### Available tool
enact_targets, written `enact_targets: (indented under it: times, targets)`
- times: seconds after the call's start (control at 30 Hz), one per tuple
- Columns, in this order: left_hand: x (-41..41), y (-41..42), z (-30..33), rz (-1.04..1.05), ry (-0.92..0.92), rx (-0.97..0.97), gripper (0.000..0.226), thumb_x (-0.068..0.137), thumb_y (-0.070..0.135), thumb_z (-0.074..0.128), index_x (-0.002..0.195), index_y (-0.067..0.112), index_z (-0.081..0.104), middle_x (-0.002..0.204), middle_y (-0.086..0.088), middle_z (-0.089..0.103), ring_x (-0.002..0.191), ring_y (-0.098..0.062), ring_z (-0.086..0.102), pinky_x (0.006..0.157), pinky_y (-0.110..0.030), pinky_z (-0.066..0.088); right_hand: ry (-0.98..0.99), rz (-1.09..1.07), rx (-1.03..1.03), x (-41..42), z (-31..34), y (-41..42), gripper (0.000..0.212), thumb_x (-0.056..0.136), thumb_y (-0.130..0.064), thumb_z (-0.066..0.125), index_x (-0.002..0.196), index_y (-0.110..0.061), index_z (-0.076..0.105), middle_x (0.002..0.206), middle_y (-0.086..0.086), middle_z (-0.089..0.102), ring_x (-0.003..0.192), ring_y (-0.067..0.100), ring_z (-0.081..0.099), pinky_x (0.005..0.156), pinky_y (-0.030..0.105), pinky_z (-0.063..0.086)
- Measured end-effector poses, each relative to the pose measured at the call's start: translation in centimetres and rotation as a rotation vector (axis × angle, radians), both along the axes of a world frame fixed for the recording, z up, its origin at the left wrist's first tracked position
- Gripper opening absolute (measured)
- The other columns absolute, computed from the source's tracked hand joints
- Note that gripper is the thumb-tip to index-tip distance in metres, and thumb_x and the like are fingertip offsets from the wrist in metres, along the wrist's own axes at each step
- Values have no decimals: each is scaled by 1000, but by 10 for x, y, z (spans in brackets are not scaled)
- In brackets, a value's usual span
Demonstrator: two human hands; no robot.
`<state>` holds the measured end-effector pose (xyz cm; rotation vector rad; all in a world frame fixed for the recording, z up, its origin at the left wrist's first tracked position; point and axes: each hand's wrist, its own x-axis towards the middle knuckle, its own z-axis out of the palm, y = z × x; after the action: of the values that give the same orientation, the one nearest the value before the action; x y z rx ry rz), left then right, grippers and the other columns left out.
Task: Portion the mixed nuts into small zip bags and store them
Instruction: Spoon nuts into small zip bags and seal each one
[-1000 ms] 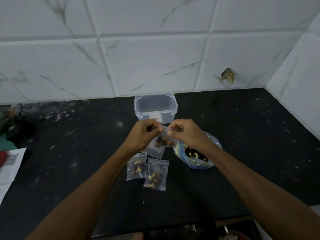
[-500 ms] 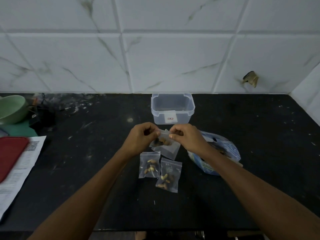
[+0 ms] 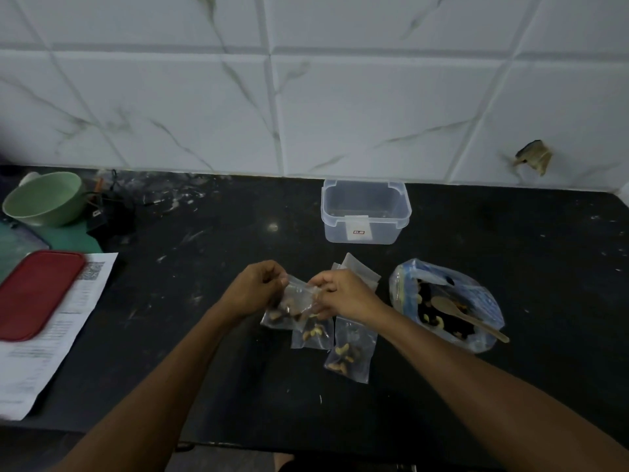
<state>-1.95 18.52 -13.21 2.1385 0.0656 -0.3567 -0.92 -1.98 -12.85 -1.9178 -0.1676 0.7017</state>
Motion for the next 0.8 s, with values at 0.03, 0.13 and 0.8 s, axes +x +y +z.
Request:
enact_targets:
  times: [0.03, 0.13, 0.8]
  targets:
    - [-1, 4, -6, 18, 59, -1, 9, 97, 15, 55, 96, 12, 63, 89, -11, 69, 78, -23, 67, 75, -39, 56, 30, -14, -9, 0, -2, -1, 28, 93, -4, 57, 120, -9, 59, 104, 12, 69, 86, 20, 72, 71, 29, 60]
    - [-5, 17, -24, 124, 210, -38, 9, 98, 14, 55, 93, 11, 62, 90, -14, 67, 75, -22, 65, 69, -37, 56, 23, -111, -87, 4, -9, -10, 27, 94, -4, 54, 121, -9, 58, 105, 11, 67, 83, 18, 71, 67, 25, 59]
    - [-8, 8, -47, 36, 83, 496, 8, 90, 27, 64, 88, 32, 58, 89, 9, 63, 73, -3, 58, 62, -23, 44, -546, 21, -935, 22, -52, -36, 46, 87, -27, 67, 127, -15, 49, 125, 8, 55, 113, 26, 52, 92, 38, 45]
